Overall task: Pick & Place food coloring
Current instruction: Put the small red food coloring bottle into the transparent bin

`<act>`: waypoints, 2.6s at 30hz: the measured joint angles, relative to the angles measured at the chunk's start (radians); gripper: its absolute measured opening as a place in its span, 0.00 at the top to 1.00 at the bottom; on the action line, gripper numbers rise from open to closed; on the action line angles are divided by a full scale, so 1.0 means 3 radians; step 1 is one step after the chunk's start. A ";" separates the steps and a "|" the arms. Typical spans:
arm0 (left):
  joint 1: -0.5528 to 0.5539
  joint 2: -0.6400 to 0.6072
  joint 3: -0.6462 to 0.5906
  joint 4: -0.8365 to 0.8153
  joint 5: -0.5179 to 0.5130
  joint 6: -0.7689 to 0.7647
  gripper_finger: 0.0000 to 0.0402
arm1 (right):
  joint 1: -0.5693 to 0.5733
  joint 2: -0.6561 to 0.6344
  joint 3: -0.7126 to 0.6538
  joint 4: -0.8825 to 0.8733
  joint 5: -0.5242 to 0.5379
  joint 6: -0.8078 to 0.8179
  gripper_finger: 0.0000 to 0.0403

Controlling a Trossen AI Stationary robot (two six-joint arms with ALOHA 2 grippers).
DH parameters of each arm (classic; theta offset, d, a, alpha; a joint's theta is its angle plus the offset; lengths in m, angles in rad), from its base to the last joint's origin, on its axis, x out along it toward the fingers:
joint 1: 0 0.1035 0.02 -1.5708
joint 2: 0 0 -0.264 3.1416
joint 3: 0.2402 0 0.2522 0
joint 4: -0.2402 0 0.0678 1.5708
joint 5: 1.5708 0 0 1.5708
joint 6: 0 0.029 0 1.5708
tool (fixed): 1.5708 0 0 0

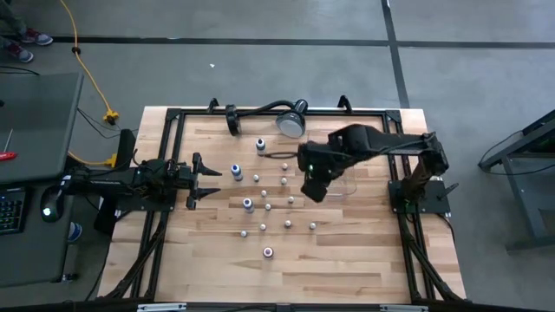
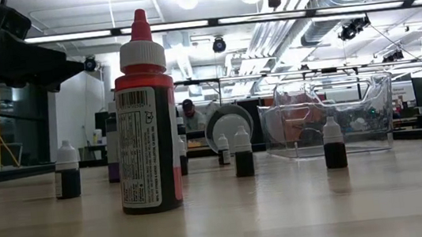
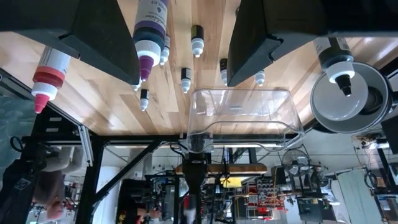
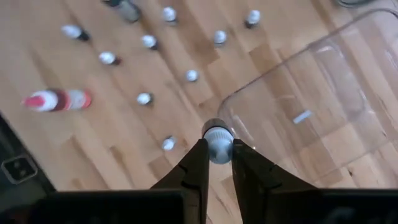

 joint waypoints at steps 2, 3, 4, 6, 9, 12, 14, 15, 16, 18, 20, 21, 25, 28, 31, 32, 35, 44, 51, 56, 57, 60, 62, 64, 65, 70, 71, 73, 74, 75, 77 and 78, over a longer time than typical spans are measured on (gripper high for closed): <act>-0.0001 0.0000 0.0000 0.0000 0.0000 0.0000 0.41 | -0.0128 0.0001 -0.0103 -0.0003 0.0001 -0.0025 0.88; 0.0000 0.0000 0.0001 -0.0001 0.0000 0.0000 0.41 | -0.0191 0.0002 -0.0163 0.0000 0.0000 -0.0065 0.88; 0.0000 0.0000 0.0000 0.0000 0.0000 0.0000 0.41 | -0.0253 0.0003 -0.0232 0.0007 0.0003 -0.0100 0.88; 0.0000 0.0000 0.0000 0.0000 0.0000 0.0000 0.41 | -0.0379 0.0003 -0.0375 0.0000 0.0022 -0.0211 0.88; 0.0000 0.0000 0.0000 0.0000 0.0000 0.0000 0.41 | -0.0567 0.0002 -0.0602 0.0011 0.0053 -0.0398 0.89; -0.0001 0.0000 0.0001 0.0000 0.0000 0.0000 0.41 | -0.0760 -0.0010 -0.0817 0.0119 0.0096 -0.0532 0.88; 0.0000 0.0000 0.0001 -0.0001 0.0000 0.0000 0.41 | -0.0886 -0.0026 -0.0961 0.0262 0.0109 -0.0585 0.87; -0.0001 0.0000 0.0000 0.0000 0.0000 0.0000 0.41 | -0.0937 -0.0032 -0.1043 0.0343 0.0096 -0.0595 0.87; -0.0001 0.0000 0.0001 -0.0001 0.0000 0.0000 0.41 | -0.0988 -0.0033 -0.1118 0.0415 0.0067 -0.0599 0.87; 0.0000 0.0000 0.0000 -0.0001 0.0000 0.0000 0.41 | -0.1089 -0.0033 -0.1281 0.0610 -0.0011 -0.0600 0.87; 0.0000 0.0000 0.0000 0.0000 0.0000 0.0000 0.41 | -0.1177 -0.0032 -0.1441 0.0846 -0.0057 -0.0571 0.88; 0.0000 0.0000 0.0000 -0.0001 0.0000 0.0000 0.41 | -0.1223 -0.0032 -0.1521 0.0961 -0.0094 -0.0530 0.88; -0.0001 0.0000 0.0000 0.0000 0.0000 0.0000 0.41 | -0.1375 -0.0031 -0.1816 0.1383 -0.0150 -0.0405 0.88; -0.0001 0.0000 0.0001 0.0000 0.0000 0.0000 0.41 | -0.1470 -0.0031 -0.1967 0.1561 -0.0078 -0.0323 0.86; -0.0001 0.0000 0.0001 0.0000 0.0000 0.0000 0.41 | -0.1548 -0.0030 -0.2104 0.1798 -0.0045 -0.0283 0.87; 0.0000 0.0000 0.0001 0.0000 0.0000 0.0000 0.41 | -0.1573 -0.0028 -0.2144 0.1865 -0.0048 -0.0258 0.87; 0.0000 0.0000 0.0001 -0.0001 0.0000 0.0000 0.41 | -0.1639 -0.0028 -0.2272 0.2127 -0.0044 -0.0176 0.87; 0.0000 0.0000 0.0000 -0.0001 0.0000 0.0000 0.41 | -0.1753 -0.0028 -0.2545 0.2534 -0.0025 -0.0121 0.86; 0.0000 0.0000 0.0001 -0.0001 0.0000 0.0000 0.41 | -0.1792 -0.0028 -0.2619 0.2655 0.0094 -0.0066 0.87; 0.0000 0.0000 0.0000 -0.0001 0.0000 0.0000 0.41 | -0.1814 0.0003 -0.2626 0.2752 0.0095 -0.0076 0.86; 0.0000 -0.0001 0.0000 0.0000 0.0000 0.0000 0.41 | -0.1816 0.0011 -0.2626 0.2761 0.0085 -0.0078 0.86; 0.0000 0.0000 0.0001 -0.0001 0.0000 0.0000 0.41 | -0.1821 0.0047 -0.2626 0.2808 0.0075 -0.0107 0.86; 0.0000 0.0000 0.0000 -0.0001 0.0000 0.0000 0.41 | -0.1831 0.0055 -0.2626 0.2824 0.0057 -0.0147 0.87; 0.0000 0.0000 0.0000 -0.0001 0.0000 0.0000 0.41 | -0.1833 0.0055 -0.2626 0.2832 0.0048 -0.0165 0.87; -0.0001 0.0000 0.0000 -0.0001 0.0000 0.0000 0.41 | -0.1833 0.0055 -0.2626 0.2840 0.0048 -0.0167 0.86; 0.0000 0.0000 0.0001 -0.0001 0.0000 0.0000 0.41 | -0.1833 0.0055 -0.2626 0.2838 0.0008 -0.0177 0.85; -0.0001 0.0000 0.0000 -0.0001 0.0000 0.0000 0.41 | -0.1833 0.0055 -0.2626 0.2836 0.0008 -0.0177 0.85; 0.0000 0.0000 0.0000 0.0000 0.0000 0.0000 0.41 | -0.1833 0.0055 -0.2626 0.2836 0.0008 -0.0181 0.84; 0.0000 0.0000 0.0000 0.0000 0.0000 0.0000 0.41 | -0.1833 0.0055 -0.2626 0.2836 0.0007 -0.0198 0.84; 0.0000 0.0000 0.0001 0.0000 0.0000 0.0000 0.41 | -0.1833 0.0055 -0.2626 0.2838 0.0004 -0.0222 0.84; 0.0000 0.0000 0.0000 -0.0001 0.0000 0.0000 0.41 | -0.1833 0.0055 -0.2626 0.2836 -0.0001 -0.0238 0.84; -0.0001 0.0000 0.0001 0.0000 0.0000 0.0000 0.41 | -0.1833 0.0055 -0.2626 0.2836 -0.0001 -0.0238 0.84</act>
